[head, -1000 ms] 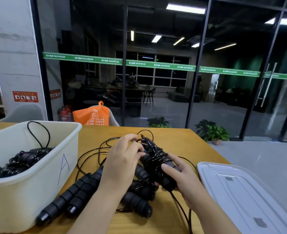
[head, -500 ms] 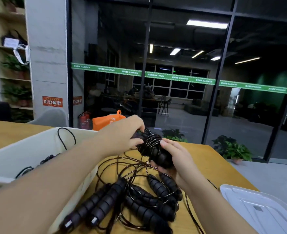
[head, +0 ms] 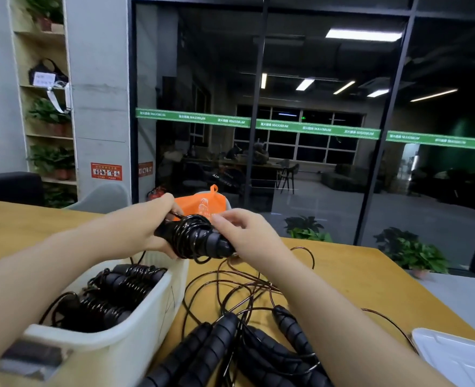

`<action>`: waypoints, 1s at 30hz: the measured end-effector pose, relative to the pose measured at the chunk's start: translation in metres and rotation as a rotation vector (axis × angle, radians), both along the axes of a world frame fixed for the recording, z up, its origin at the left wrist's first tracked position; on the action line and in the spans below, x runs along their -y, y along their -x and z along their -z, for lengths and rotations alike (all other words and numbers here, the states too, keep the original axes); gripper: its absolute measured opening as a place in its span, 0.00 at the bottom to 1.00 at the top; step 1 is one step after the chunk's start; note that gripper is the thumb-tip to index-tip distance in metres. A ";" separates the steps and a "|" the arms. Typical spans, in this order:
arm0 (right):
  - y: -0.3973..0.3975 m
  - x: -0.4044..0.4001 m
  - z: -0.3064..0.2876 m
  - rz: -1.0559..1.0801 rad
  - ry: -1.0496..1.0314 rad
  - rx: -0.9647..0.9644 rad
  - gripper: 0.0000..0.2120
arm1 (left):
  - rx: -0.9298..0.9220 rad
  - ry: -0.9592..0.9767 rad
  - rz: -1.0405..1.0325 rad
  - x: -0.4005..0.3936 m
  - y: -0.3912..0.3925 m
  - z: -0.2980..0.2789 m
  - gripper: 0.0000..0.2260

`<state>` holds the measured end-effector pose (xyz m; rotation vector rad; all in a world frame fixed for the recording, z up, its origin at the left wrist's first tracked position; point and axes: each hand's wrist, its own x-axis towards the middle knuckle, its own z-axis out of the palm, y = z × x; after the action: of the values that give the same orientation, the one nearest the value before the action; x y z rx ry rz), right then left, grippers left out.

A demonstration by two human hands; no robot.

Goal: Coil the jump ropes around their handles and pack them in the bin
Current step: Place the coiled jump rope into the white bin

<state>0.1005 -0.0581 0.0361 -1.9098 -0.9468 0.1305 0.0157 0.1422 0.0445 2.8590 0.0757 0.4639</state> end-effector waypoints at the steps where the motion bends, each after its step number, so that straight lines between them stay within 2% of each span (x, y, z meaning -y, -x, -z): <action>1: -0.001 -0.006 -0.002 -0.011 0.072 0.138 0.18 | 0.007 0.003 -0.017 -0.006 0.000 -0.001 0.25; 5: -0.001 -0.035 -0.002 0.020 0.290 0.508 0.25 | 0.079 0.008 -0.067 -0.032 0.000 -0.007 0.23; 7: -0.002 -0.049 0.002 0.020 0.272 0.531 0.25 | 0.088 0.036 -0.075 -0.045 0.001 -0.004 0.25; 9: -0.003 -0.060 0.009 0.006 0.192 0.439 0.21 | 0.116 0.102 -0.102 -0.056 0.003 0.005 0.30; 11: -0.003 -0.068 0.018 0.007 0.093 0.307 0.16 | 0.130 0.213 -0.175 -0.068 0.002 0.019 0.41; 12: -0.003 -0.071 0.022 0.011 0.036 0.242 0.14 | 0.117 0.226 -0.223 -0.075 0.000 0.027 0.41; 14: -0.005 -0.075 0.026 0.012 -0.060 0.136 0.10 | 0.041 0.167 -0.308 -0.088 -0.001 0.039 0.33; 16: -0.009 -0.077 0.027 0.027 -0.114 0.062 0.10 | -0.056 0.126 -0.325 -0.092 -0.001 0.045 0.26; 21: -0.018 -0.079 0.022 0.069 -0.165 -0.055 0.15 | -0.055 0.092 -0.326 -0.096 -0.005 0.050 0.23; 24: -0.016 -0.077 0.013 0.046 -0.081 0.030 0.16 | -0.021 0.062 -0.350 -0.097 -0.009 0.051 0.20; 30: 0.004 -0.096 0.002 0.012 0.298 0.442 0.16 | 0.015 0.166 -0.420 -0.103 -0.009 0.052 0.19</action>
<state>0.0966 0.0374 0.0343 -2.2717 -1.2634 -0.1755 0.0247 0.2455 -0.0074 2.6698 0.6872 0.5278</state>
